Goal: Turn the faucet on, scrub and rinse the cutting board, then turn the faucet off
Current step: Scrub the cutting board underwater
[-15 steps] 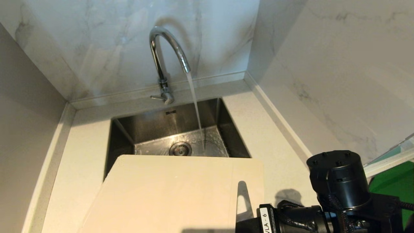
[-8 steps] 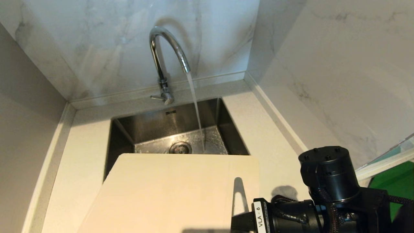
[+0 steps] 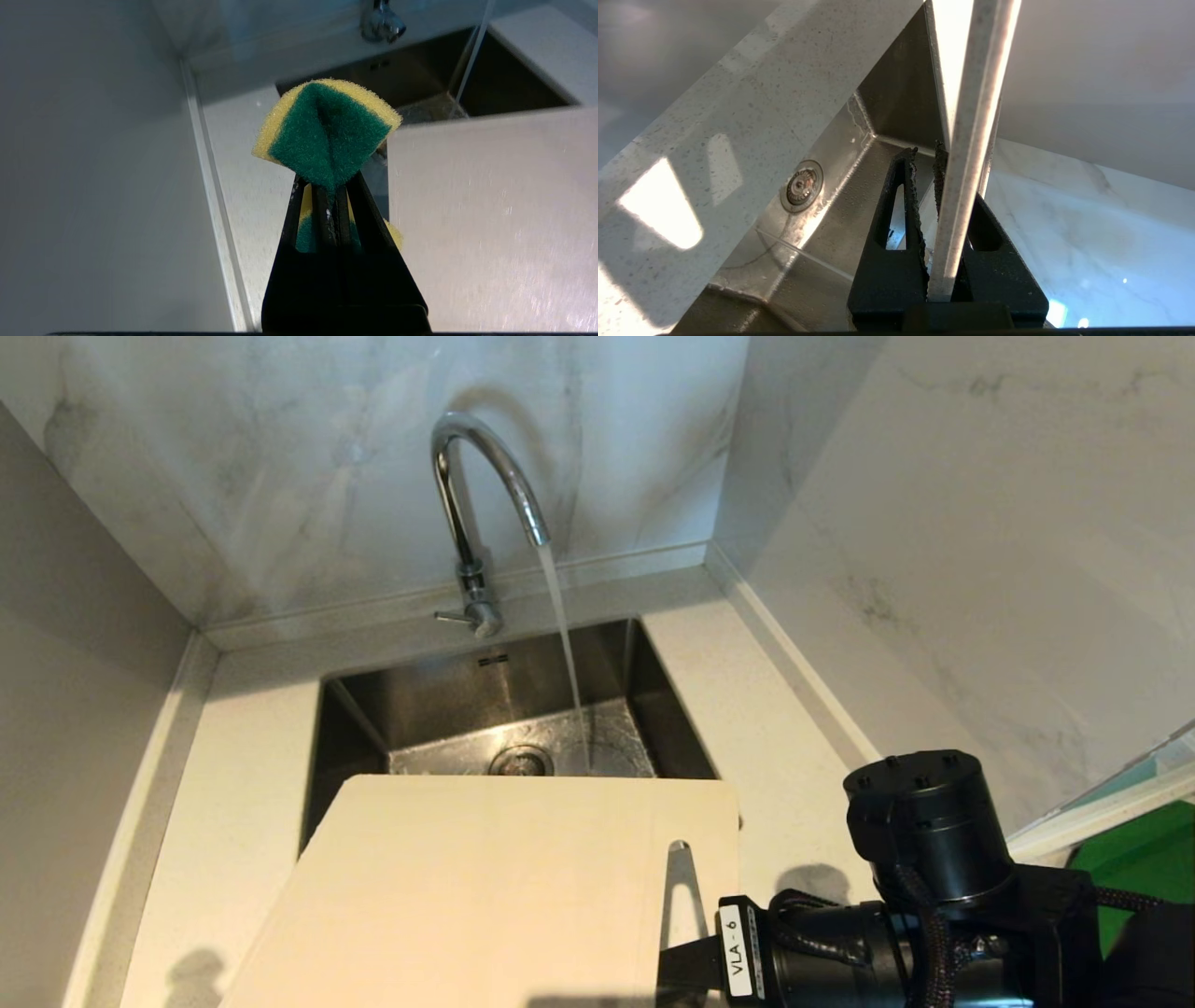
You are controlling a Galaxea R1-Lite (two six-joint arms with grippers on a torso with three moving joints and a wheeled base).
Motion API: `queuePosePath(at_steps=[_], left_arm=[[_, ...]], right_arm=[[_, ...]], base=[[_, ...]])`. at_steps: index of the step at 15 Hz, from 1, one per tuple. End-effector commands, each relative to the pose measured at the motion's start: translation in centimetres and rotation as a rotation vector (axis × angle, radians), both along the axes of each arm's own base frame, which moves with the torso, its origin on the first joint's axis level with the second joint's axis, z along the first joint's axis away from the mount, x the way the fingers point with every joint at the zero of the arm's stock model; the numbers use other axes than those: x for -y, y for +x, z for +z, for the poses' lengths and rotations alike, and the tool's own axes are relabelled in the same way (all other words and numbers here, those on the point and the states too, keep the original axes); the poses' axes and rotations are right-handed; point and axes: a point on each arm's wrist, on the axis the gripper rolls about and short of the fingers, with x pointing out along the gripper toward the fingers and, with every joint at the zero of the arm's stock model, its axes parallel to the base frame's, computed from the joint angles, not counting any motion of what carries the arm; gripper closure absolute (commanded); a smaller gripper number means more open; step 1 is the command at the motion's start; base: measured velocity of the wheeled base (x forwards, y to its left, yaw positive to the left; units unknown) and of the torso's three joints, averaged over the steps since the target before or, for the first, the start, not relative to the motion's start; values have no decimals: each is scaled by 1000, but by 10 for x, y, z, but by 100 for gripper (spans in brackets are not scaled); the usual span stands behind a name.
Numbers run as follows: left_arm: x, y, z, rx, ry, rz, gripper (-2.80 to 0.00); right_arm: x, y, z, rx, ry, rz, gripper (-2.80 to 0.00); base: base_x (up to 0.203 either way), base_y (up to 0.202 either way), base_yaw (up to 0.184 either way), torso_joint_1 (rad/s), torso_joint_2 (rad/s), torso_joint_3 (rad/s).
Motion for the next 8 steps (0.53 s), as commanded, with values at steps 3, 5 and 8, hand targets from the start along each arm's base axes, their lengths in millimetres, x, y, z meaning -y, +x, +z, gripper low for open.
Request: queuePosePath(at_steps=[3,5,8], left_arm=[[2,55,65,-159,57,-57,0],[2,70,80,-221,86,-70,0],[7,97,92,-347,105,-123,0]], right_arm=[[-1,2,-2,4,-6,8,0],[-3,5,-1,6,-4,8,0],[-4,6,0,8,-2,7,0]], base=[[0,0,0,0,0,0],[0,0,0,0,0,0],[0,0,0,0,0,0]])
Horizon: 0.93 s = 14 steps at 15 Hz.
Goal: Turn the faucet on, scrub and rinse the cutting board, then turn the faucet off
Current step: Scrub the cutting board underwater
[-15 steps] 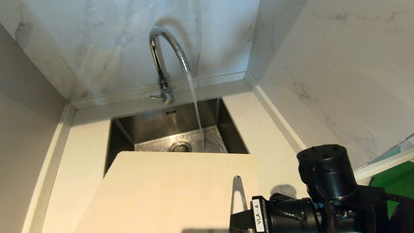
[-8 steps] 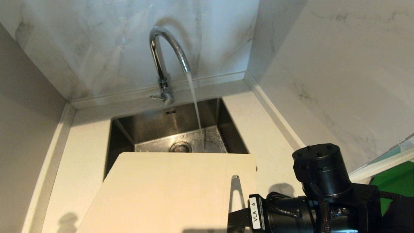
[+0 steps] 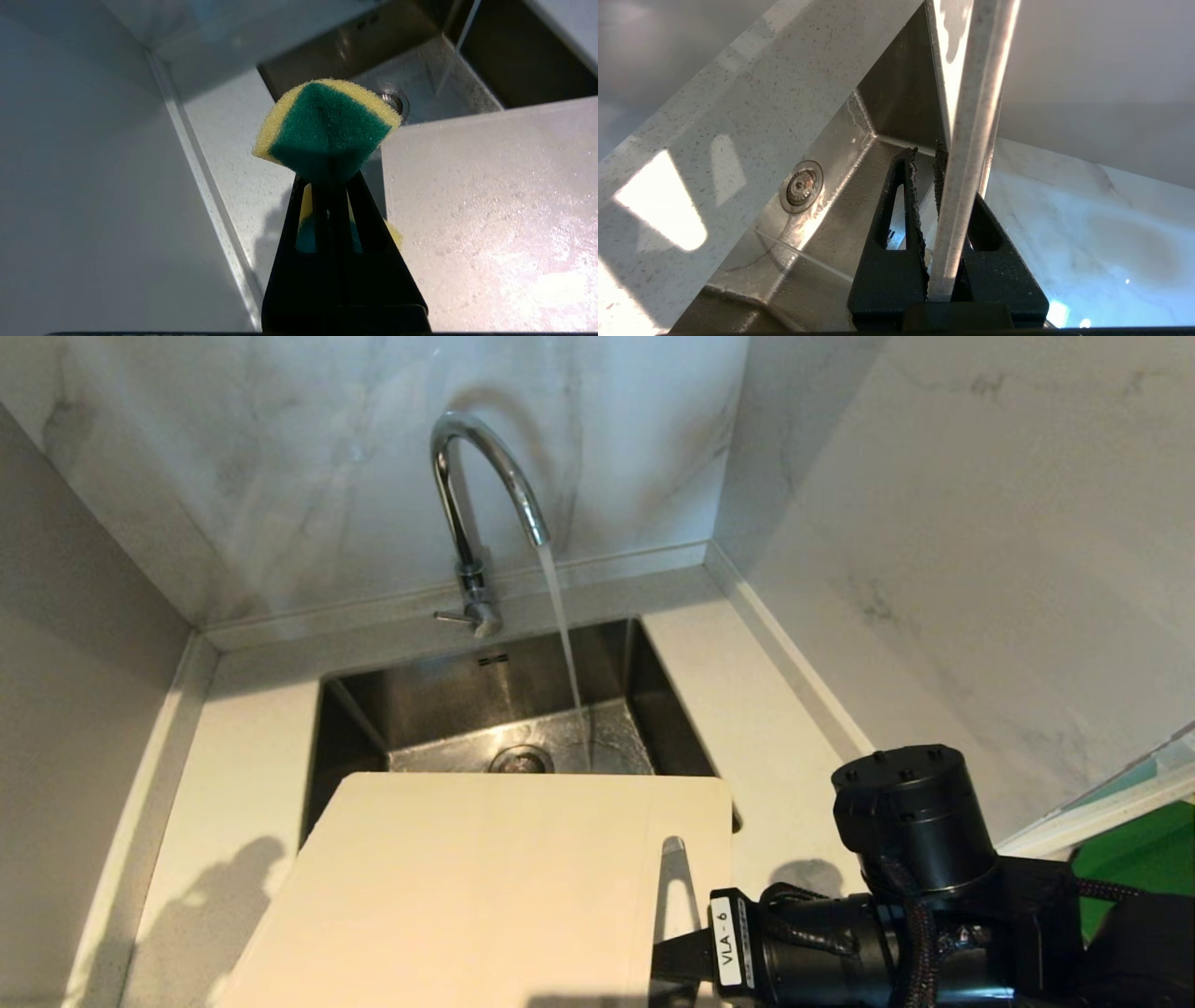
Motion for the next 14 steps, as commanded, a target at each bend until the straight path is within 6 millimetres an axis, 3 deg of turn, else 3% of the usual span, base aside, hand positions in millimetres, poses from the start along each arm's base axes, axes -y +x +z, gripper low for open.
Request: queuePosePath(at_steps=[1,5,14], left_arm=[[8,34,4,-123,11,-75,0],[33,54,0,-239,18,-246,0],[115,108,-14,-444,-29,-369,0]], right_arm=[[-1,1,0,10,-2,9,0],[-1,2,0,10,-2,8,0],[-4,6,1,8,3,6,0]], base=[[0,0,0,0,0,0],[0,0,0,0,0,0],[0,0,0,0,0,0]])
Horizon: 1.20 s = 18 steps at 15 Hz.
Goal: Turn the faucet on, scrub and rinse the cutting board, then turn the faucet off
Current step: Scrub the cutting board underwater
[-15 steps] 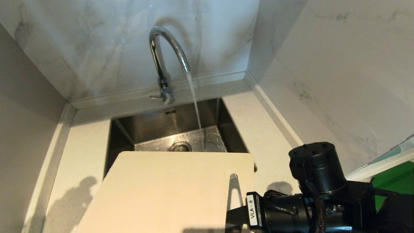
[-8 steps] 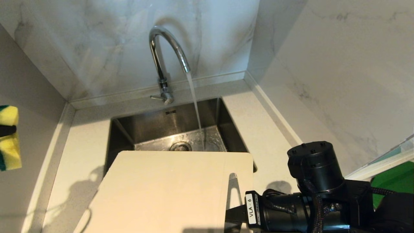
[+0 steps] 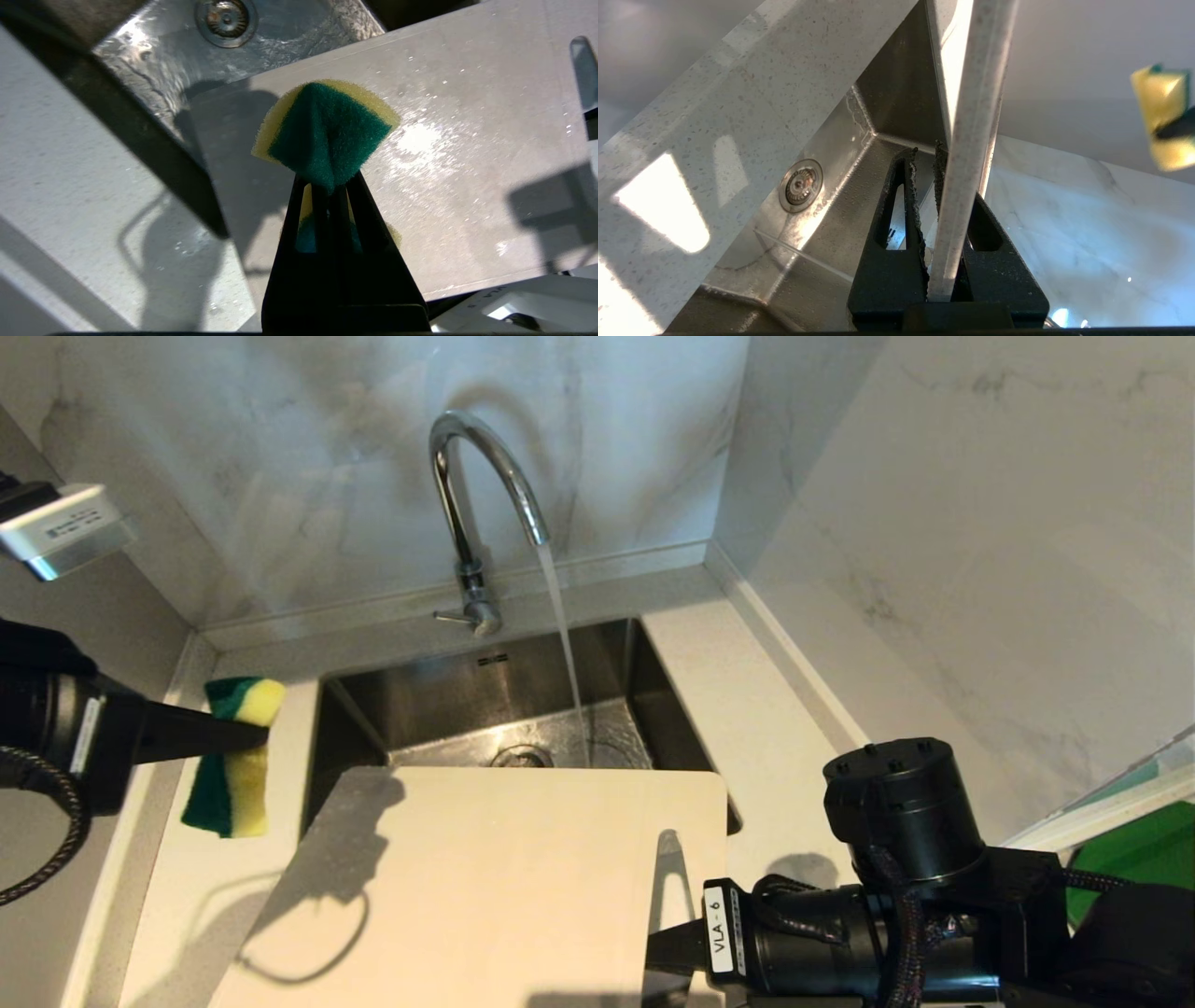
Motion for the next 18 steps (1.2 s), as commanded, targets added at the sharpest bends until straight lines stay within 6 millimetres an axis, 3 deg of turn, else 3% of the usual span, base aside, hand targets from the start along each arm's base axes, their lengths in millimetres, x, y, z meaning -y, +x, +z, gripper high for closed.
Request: queuePosePath(at_steps=[1,8,18], left_arm=[[29,18,-8,-58,16,-49,0],[100,49,-21,-128,22,-138,0],[112,78,-56,-229,80,-92,0]], right_arm=[[-1,1,0,11,-1,10,0],[0,1,1,13,0,7,0],[-1,1,5,12,15,2,0]], base=[[0,0,0,0,0,0],[0,0,0,0,0,0],[0,0,0,0,0,0]])
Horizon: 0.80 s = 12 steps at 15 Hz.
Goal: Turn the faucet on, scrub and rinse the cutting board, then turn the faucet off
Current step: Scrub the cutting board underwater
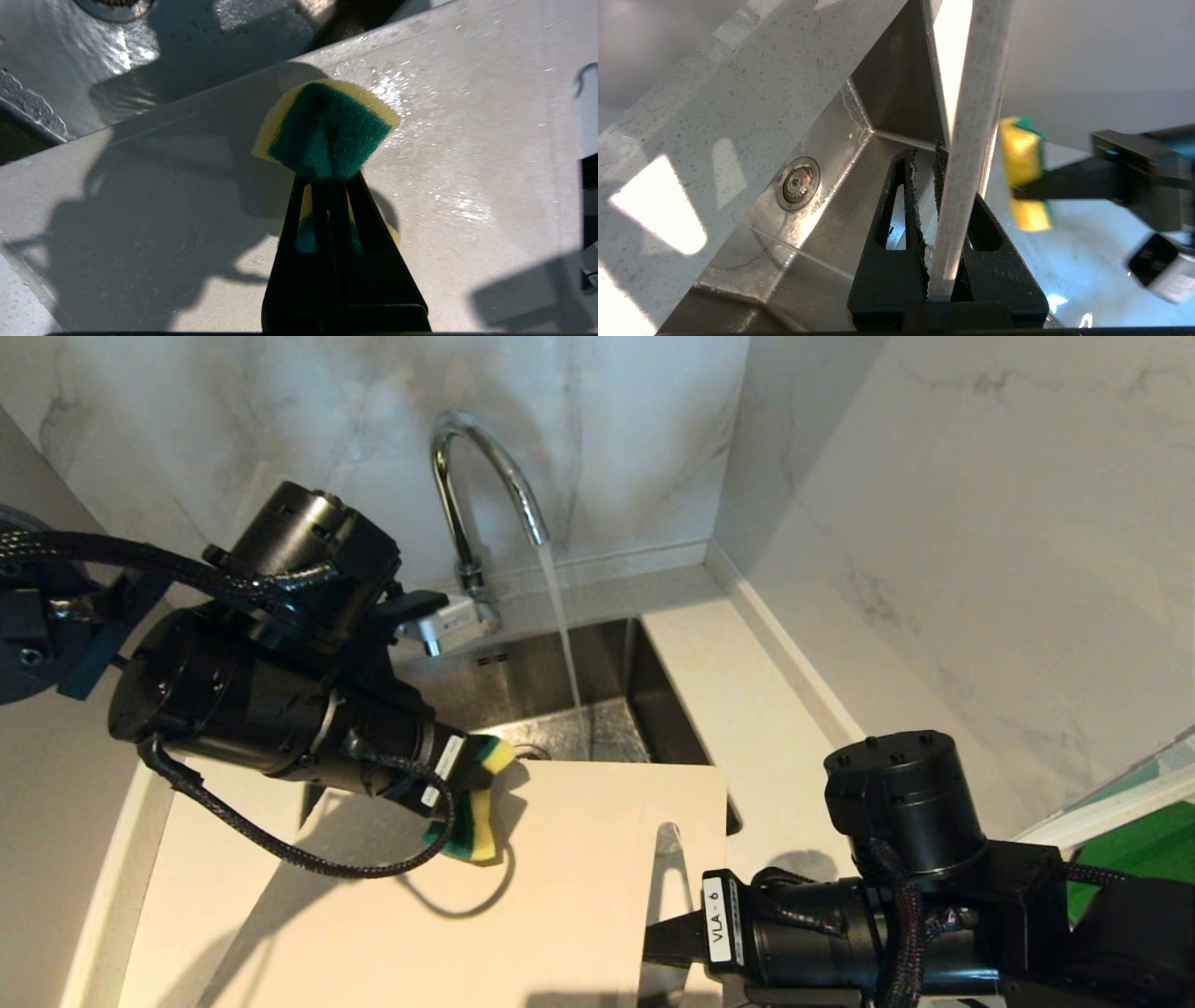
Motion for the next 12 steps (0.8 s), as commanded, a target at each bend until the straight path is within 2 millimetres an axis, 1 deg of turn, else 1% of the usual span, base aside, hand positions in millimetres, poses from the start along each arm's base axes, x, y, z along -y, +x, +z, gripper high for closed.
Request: queuePosePath(at_steps=[1,5,7,12], left_arm=[[4,7,-13,-34,29,9,0],[-4,13,-21,-59,50,37,0],[-13,16,-28,-89,58,51,0],[-57,40,-45,-133,44,143,0]], right_arm=[[0,0,1,17,2,10,0],[-1,1,3,28,27,1,0],[-1,0,5,25,33,-1,0],[1,-2,5,26,34,-1,0]], base=[[0,0,0,0,0,0],[0,0,0,0,0,0],[0,0,0,0,0,0],[0,0,0,0,0,0]])
